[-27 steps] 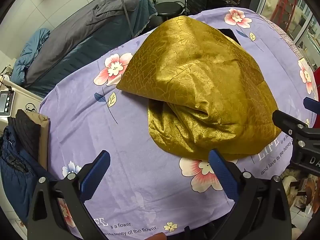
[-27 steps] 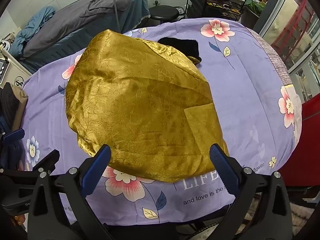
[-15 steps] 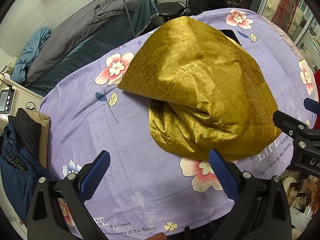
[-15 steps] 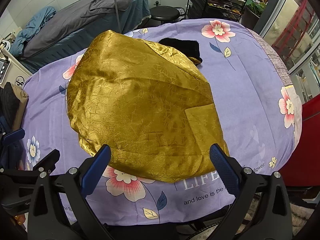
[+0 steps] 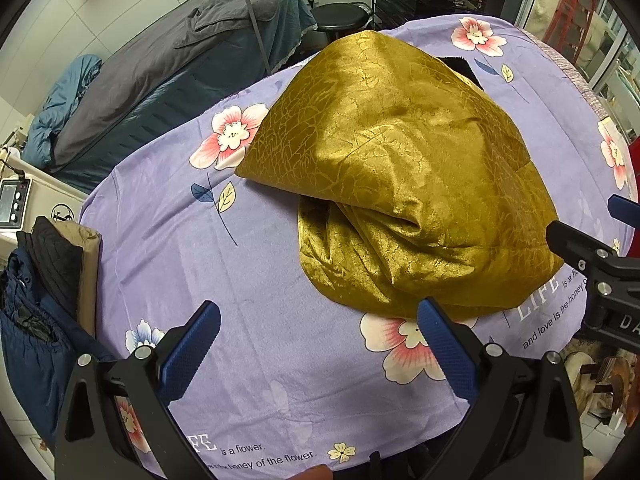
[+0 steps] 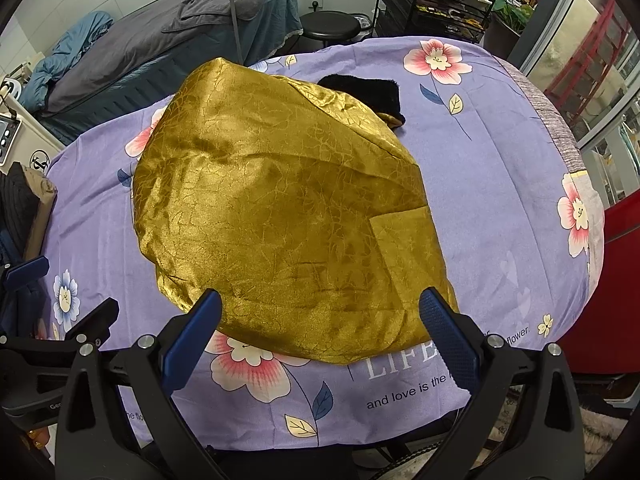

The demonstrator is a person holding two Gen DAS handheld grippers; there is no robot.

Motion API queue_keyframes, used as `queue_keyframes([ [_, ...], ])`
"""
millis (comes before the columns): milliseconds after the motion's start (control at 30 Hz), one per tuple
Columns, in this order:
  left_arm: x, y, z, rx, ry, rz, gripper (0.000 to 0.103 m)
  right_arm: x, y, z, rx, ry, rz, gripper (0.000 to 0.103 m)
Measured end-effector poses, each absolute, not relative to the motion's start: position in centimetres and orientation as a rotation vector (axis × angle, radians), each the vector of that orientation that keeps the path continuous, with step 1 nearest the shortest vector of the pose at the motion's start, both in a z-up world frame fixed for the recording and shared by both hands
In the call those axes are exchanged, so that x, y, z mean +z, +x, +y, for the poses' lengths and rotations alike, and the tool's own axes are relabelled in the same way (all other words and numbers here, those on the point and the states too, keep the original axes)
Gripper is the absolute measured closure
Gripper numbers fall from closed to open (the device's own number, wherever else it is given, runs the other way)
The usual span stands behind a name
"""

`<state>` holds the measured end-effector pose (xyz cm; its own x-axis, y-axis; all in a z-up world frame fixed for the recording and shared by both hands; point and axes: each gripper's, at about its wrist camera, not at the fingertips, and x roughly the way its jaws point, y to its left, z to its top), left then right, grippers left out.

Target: Fold large clothes

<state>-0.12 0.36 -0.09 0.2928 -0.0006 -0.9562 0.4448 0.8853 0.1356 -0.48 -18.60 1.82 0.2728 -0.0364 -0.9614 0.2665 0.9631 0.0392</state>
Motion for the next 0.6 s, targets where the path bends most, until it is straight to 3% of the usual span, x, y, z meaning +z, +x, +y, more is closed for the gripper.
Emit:
queue_keyframes([
  [600,-0.3,0.01,0.59,-0.311,0.418,1.281,0.006,1.5,-0.49,-18.57,-0.203,0.215,1.306,0.006],
])
